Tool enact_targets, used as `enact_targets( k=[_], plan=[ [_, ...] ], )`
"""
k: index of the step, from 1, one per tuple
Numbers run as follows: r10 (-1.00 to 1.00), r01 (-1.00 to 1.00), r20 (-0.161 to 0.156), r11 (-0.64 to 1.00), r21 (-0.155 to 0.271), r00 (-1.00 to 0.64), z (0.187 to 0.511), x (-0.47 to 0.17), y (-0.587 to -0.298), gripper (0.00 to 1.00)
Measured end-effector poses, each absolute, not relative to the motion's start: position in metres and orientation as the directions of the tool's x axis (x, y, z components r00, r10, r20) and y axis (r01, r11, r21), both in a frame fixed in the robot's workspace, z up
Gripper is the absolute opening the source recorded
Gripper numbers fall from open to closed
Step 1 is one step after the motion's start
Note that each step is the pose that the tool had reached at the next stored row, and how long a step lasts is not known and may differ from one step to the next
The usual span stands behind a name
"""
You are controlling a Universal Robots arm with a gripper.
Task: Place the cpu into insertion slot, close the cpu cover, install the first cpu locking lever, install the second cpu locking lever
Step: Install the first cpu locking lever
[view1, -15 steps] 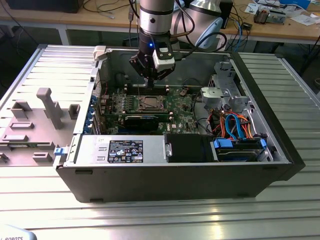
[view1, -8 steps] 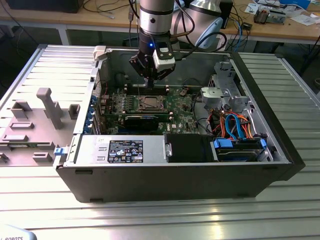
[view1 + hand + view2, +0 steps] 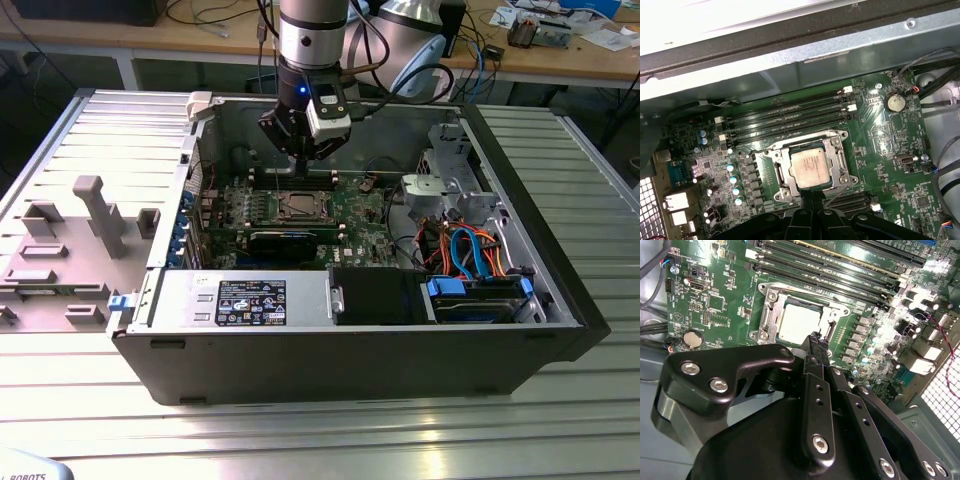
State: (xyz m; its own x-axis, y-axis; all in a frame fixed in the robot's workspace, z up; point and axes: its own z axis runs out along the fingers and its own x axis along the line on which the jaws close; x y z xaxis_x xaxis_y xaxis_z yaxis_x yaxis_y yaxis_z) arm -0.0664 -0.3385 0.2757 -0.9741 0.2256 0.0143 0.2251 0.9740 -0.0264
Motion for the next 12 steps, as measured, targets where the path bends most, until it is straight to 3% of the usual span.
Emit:
enact_targets(
  k=[12],
  plan=[
    [0.207,0.207,0.014,0.978,-0.026,-0.978,0.2756,-0.0664,-0.3385,0.11]
  ],
)
